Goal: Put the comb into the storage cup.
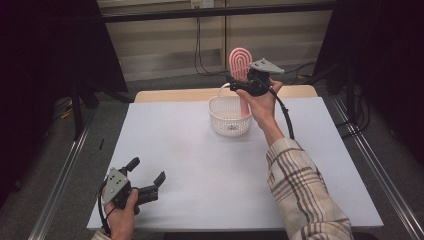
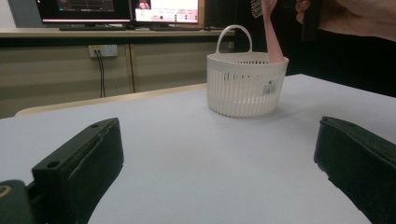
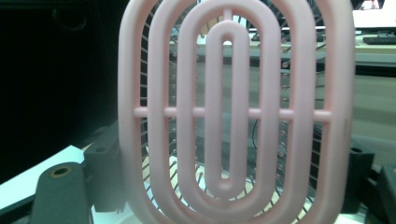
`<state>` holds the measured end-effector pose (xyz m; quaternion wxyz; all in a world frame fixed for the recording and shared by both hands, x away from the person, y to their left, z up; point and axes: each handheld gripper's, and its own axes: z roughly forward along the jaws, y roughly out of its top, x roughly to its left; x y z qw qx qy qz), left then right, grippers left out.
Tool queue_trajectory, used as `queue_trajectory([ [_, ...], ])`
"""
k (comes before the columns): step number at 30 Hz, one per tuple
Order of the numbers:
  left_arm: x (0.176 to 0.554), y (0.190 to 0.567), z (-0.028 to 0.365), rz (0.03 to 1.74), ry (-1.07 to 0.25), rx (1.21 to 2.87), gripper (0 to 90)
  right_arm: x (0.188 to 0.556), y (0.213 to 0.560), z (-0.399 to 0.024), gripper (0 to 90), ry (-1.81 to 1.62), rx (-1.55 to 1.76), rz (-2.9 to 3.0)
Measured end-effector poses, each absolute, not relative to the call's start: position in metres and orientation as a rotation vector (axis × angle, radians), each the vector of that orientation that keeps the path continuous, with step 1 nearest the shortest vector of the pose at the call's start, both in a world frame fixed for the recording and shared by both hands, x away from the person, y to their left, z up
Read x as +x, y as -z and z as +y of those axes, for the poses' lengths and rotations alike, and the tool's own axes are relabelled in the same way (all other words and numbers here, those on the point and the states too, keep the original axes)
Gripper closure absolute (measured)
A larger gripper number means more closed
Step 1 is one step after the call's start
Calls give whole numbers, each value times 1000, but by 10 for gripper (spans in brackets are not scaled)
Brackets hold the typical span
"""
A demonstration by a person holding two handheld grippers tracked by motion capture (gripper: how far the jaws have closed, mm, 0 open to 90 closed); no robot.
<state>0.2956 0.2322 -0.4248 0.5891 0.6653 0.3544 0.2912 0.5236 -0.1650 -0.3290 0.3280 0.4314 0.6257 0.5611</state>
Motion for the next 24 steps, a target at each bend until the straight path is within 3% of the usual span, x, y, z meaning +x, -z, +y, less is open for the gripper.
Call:
queue_trajectory([
  [24, 295, 425, 231, 829, -669, 1550, 15, 519, 359, -182, 197, -1439, 1197, 1681],
])
